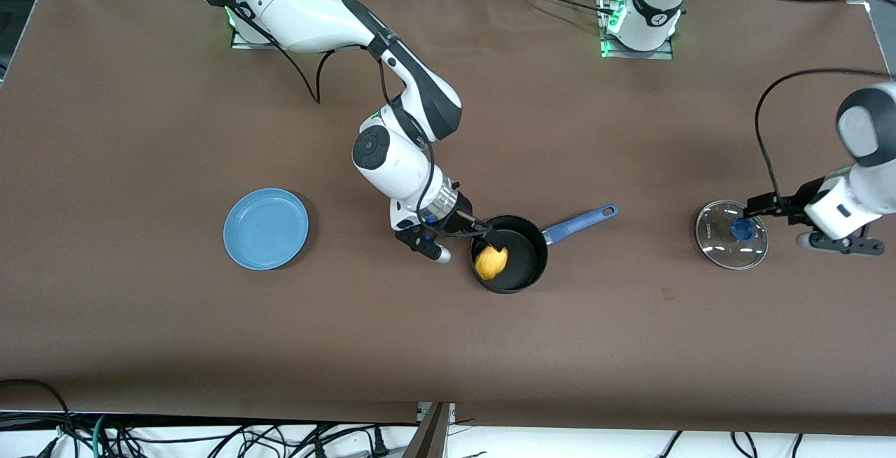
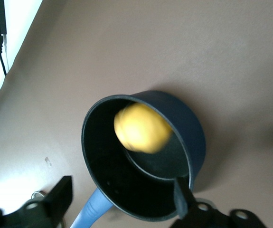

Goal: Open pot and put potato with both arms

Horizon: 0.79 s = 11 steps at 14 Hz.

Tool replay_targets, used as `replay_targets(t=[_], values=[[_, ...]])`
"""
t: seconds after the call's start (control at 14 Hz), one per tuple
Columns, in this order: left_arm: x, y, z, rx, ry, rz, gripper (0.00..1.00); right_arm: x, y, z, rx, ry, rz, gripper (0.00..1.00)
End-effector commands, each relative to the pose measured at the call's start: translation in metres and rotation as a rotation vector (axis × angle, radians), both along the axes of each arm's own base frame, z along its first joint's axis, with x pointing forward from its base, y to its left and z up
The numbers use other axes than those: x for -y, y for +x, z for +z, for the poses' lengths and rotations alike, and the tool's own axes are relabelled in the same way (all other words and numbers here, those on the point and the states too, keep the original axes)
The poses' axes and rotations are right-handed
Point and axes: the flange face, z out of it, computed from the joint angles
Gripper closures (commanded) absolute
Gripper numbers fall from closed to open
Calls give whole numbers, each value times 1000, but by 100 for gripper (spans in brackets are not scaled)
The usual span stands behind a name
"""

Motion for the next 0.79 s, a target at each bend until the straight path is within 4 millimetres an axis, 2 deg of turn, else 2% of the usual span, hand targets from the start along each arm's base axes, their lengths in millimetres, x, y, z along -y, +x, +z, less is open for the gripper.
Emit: replay_targets(t=[0.0, 0.07, 0.21, 0.43, 0.57, 0.64, 0.71], values=[[17, -12, 85, -29, 43, 40, 0, 18, 15, 10, -49, -24, 13, 0], [17, -19, 117, -35, 42, 42, 0, 42, 26, 20, -70, -82, 73, 0], [15, -28, 160, -42, 79, 36, 0, 89, 45, 40, -80, -153, 185, 0], [22, -35, 181, -44, 94, 28, 0, 146, 51, 101, -82, -279, 290, 0], [47, -36, 183, -62, 105, 82, 0, 211, 38, 138, -131, -370, 422, 0], [65, -35, 183, -64, 108, 99, 0, 247, 24, 155, -129, -388, 478, 0], [71, -34, 182, -62, 106, 90, 0, 281, 5, 174, -113, -388, 511, 0]])
